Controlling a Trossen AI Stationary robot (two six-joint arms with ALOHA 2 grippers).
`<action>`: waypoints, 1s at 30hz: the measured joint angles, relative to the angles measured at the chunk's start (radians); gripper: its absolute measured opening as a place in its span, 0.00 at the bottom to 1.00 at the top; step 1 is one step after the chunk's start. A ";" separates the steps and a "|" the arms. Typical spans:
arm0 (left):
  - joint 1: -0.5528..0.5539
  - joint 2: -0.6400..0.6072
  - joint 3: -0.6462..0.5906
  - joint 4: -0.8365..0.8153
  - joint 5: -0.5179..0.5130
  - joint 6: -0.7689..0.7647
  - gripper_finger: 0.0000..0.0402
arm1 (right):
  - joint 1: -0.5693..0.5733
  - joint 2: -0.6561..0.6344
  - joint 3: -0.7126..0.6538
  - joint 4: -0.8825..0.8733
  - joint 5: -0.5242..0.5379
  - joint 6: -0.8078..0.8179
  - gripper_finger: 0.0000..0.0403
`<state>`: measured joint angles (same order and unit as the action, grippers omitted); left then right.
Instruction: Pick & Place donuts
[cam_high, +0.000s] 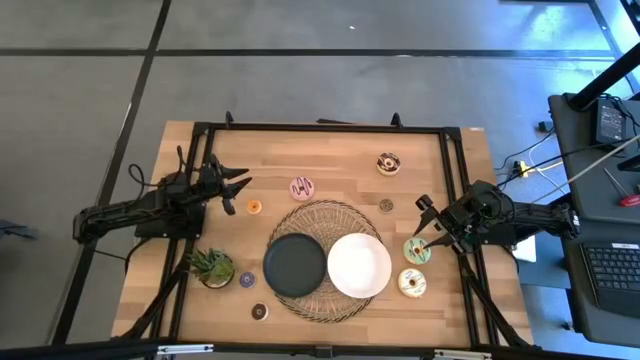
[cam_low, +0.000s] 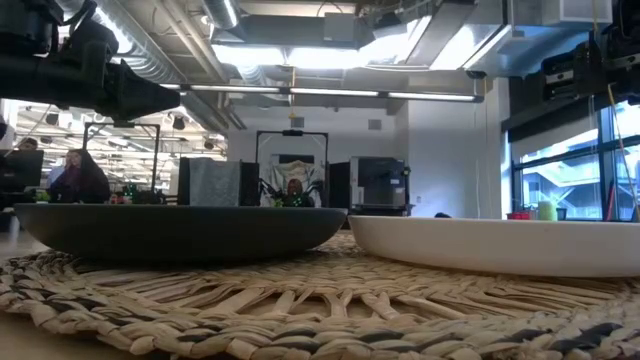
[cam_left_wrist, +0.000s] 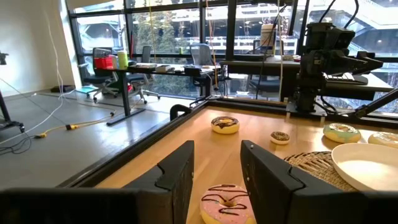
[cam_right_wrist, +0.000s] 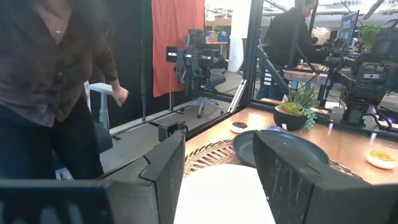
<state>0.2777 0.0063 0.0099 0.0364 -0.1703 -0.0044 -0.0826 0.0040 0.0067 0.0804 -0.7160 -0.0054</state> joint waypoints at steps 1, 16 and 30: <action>0.000 0.000 0.000 0.000 0.000 0.000 0.32 | 0.000 0.000 0.000 0.000 0.000 0.001 0.47; 0.000 0.000 0.000 0.000 0.000 0.000 0.32 | 0.000 0.000 0.000 0.000 0.000 0.001 0.47; 0.000 0.000 0.000 0.000 0.000 0.000 0.32 | 0.000 0.000 0.000 0.000 0.000 -0.021 0.47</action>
<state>0.2779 0.0063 0.0098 0.0364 -0.1703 -0.0044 -0.0829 0.0040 0.0066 0.0807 -0.7158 -0.0267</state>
